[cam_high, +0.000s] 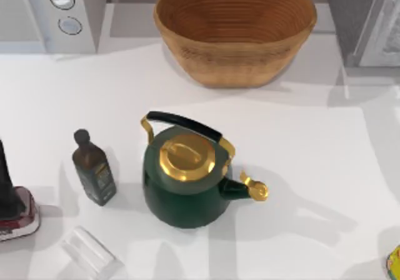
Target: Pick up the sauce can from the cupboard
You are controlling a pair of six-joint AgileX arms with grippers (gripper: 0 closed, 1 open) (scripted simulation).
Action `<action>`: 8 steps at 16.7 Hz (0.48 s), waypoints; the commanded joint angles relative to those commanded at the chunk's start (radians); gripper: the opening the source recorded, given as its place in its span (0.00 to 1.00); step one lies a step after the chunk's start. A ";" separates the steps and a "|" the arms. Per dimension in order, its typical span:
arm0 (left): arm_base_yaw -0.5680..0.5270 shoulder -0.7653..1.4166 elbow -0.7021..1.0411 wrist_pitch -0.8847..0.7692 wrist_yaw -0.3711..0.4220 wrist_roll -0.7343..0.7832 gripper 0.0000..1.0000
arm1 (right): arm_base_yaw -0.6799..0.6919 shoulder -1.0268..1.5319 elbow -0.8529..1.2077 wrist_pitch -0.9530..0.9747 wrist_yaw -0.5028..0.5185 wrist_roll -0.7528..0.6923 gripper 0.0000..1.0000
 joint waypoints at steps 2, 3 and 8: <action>0.000 0.000 0.000 0.000 0.000 0.000 1.00 | 0.018 0.128 0.182 -0.040 0.019 0.002 1.00; 0.000 0.000 0.000 0.000 0.000 0.000 1.00 | 0.026 0.185 0.260 -0.058 0.028 0.002 1.00; 0.000 0.000 0.000 0.000 0.000 0.000 1.00 | 0.053 0.382 0.505 -0.120 0.057 0.005 1.00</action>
